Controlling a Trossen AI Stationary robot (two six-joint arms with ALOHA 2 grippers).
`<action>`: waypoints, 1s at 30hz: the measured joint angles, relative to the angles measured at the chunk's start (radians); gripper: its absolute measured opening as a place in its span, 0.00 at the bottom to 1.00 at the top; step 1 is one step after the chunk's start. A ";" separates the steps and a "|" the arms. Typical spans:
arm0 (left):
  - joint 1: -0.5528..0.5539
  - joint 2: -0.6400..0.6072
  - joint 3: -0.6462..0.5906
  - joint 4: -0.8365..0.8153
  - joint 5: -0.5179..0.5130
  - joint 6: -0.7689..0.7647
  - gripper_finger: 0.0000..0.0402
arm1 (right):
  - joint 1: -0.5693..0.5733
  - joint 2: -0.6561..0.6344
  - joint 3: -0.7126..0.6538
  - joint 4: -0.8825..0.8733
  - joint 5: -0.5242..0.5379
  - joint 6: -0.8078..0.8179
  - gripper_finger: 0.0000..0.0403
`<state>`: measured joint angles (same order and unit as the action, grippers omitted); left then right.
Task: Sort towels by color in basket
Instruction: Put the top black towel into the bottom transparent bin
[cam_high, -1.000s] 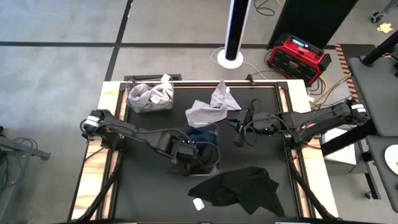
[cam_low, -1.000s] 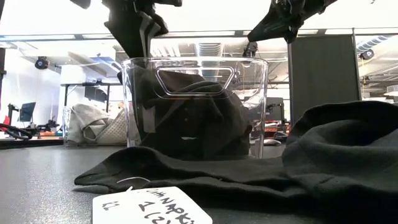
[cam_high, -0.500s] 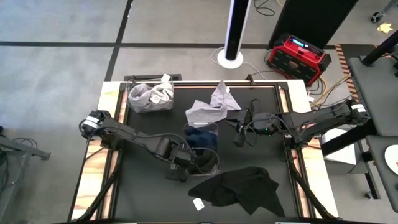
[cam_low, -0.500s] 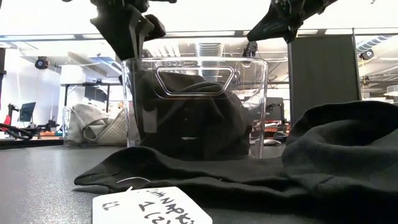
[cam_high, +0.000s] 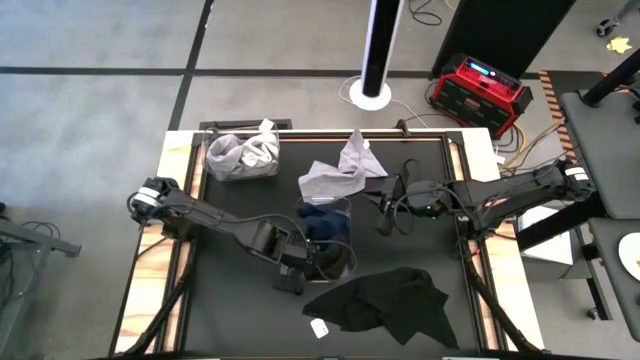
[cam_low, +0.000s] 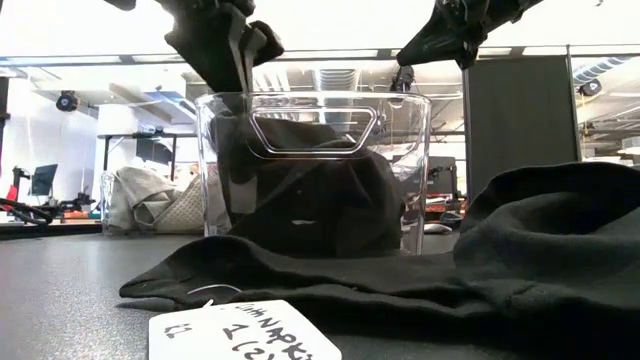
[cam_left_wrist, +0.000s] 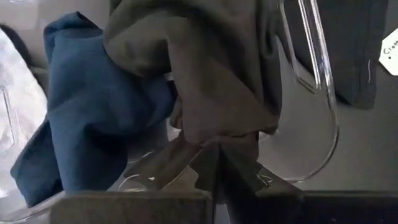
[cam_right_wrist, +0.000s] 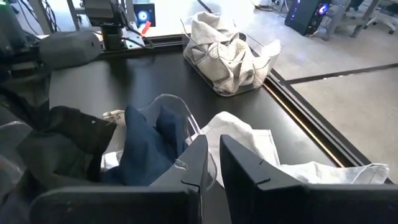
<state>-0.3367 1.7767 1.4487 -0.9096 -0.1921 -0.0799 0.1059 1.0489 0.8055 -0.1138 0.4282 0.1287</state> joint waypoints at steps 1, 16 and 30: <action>0.000 0.002 -0.001 0.001 0.000 0.000 0.00 | 0.000 0.000 0.000 0.000 0.000 0.000 0.08; 0.006 0.061 -0.006 0.065 0.000 0.037 0.00 | 0.000 0.000 0.000 0.001 0.000 -0.009 0.08; 0.017 0.130 -0.006 0.124 0.037 0.038 0.00 | 0.000 0.000 -0.002 0.008 0.000 -0.008 0.08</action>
<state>-0.3195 1.9069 1.4425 -0.7852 -0.1547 -0.0418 0.1062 1.0489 0.8040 -0.1059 0.4278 0.1204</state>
